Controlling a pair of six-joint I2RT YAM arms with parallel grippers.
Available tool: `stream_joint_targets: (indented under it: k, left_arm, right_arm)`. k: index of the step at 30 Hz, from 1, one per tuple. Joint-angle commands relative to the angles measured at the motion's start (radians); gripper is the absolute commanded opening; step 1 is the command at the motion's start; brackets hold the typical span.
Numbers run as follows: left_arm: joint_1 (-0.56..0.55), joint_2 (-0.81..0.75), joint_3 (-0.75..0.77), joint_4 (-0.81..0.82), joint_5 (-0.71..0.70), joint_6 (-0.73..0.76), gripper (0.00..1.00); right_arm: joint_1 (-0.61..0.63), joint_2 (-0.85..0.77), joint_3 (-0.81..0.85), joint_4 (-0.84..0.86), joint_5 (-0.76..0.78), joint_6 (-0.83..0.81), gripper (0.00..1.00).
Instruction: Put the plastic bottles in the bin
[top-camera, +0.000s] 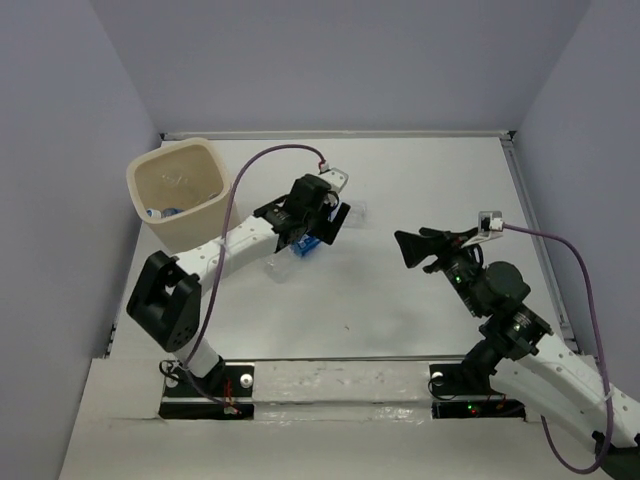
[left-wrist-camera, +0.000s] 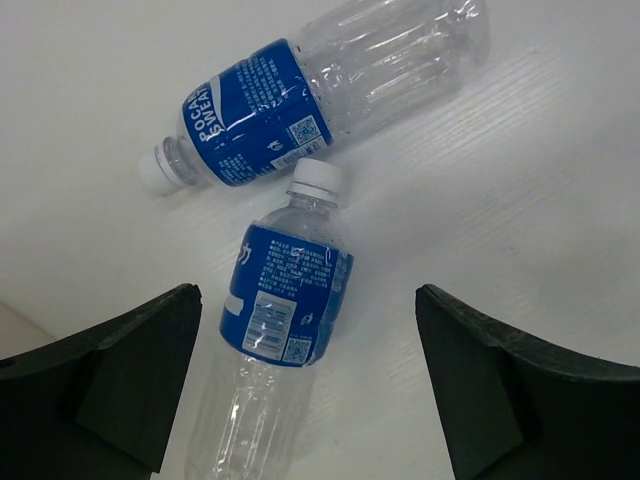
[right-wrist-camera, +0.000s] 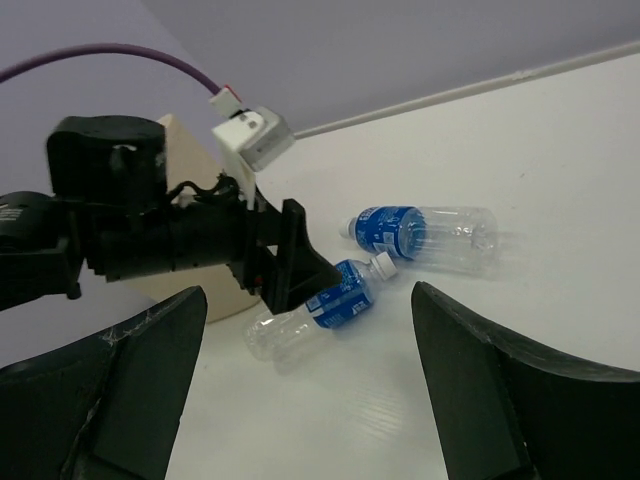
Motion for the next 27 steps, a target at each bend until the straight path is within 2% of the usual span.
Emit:
stream_joint_targets:
  k: [1, 12, 16, 20, 23, 24, 27]
  left_arm:
    - [0.005, 0.088, 0.076, -0.047, 0.02, 0.153, 0.99]
    - [0.037, 0.275, 0.076, -0.076, -0.024, 0.12, 0.99]
    - [0.036, 0.304, 0.067, -0.084, -0.039, 0.124, 0.89]
    - [0.026, 0.254, 0.061, -0.087, -0.032, 0.124, 0.74]
    - [0.011, 0.166, 0.066, -0.092, 0.008, 0.109, 0.69]
    - [-0.003, 0.107, 0.066, -0.092, 0.049, 0.103, 0.64]
    - [-0.011, -0.034, 0.05, -0.077, 0.114, 0.069, 0.58]
  right_arm:
    - [-0.002, -0.033, -0.001, -0.059, 0.013, -0.007, 0.88]
    - [-0.002, -0.048, 0.011, -0.103, 0.022, -0.032, 0.88]
    - [-0.002, -0.036, 0.029, -0.103, 0.014, -0.05, 0.88]
    - [-0.002, -0.029, 0.037, -0.103, 0.017, -0.059, 0.87]
    - [-0.002, -0.007, 0.046, -0.103, 0.016, -0.066, 0.88]
    - [-0.002, 0.01, 0.055, -0.105, 0.013, -0.069, 0.87]
    - [-0.002, 0.051, 0.077, -0.106, 0.002, -0.099, 0.87]
